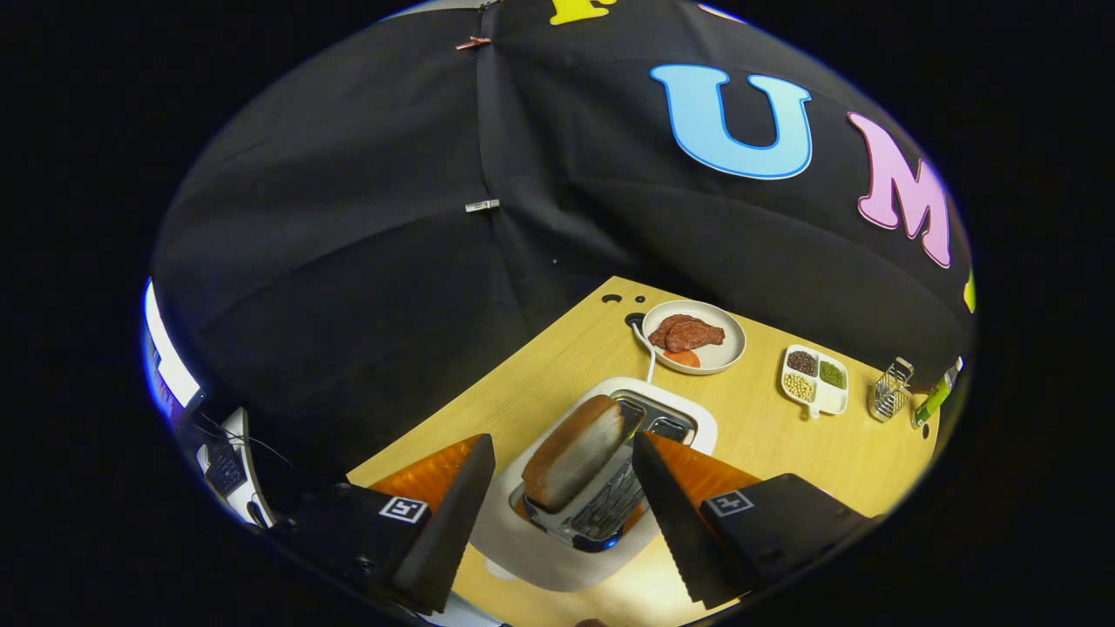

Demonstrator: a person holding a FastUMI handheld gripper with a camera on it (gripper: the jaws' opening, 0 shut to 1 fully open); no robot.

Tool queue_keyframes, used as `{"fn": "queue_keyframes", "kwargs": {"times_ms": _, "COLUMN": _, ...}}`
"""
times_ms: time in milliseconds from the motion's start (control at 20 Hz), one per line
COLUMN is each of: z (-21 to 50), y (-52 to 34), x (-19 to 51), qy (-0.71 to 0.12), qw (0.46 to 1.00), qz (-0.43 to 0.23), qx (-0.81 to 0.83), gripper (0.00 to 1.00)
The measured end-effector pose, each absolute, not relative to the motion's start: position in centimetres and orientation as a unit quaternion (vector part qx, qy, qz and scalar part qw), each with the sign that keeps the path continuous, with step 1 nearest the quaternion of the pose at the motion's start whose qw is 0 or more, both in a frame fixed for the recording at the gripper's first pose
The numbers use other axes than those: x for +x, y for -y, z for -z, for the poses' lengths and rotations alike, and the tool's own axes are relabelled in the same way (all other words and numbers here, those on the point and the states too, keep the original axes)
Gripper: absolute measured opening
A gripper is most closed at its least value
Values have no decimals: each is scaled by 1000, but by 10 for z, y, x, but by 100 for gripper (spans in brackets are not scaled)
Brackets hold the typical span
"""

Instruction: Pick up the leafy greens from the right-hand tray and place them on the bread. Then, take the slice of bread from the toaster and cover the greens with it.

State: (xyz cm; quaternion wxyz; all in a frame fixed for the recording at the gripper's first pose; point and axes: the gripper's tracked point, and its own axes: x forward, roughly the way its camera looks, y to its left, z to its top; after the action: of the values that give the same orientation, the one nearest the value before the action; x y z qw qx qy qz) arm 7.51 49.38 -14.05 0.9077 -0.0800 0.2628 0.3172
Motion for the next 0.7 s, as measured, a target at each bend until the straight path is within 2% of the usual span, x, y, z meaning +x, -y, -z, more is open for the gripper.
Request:
{"fn": "queue_keyframes", "kwargs": {"times_ms": 350, "z": 162, "y": -508, "x": 93, "qy": -263, "qw": 912, "qz": -291, "qx": -121, "gripper": 99}}
{"fn": "queue_keyframes", "kwargs": {"times_ms": 450, "z": 171, "y": -510, "x": 96, "qy": -275, "qw": 910, "qz": -286, "qx": -122, "gripper": 95}}
{"fn": "queue_keyframes", "kwargs": {"times_ms": 700, "z": 174, "y": -504, "x": 100, "qy": -278, "qw": 910, "qz": -277, "qx": -135, "gripper": 64}}
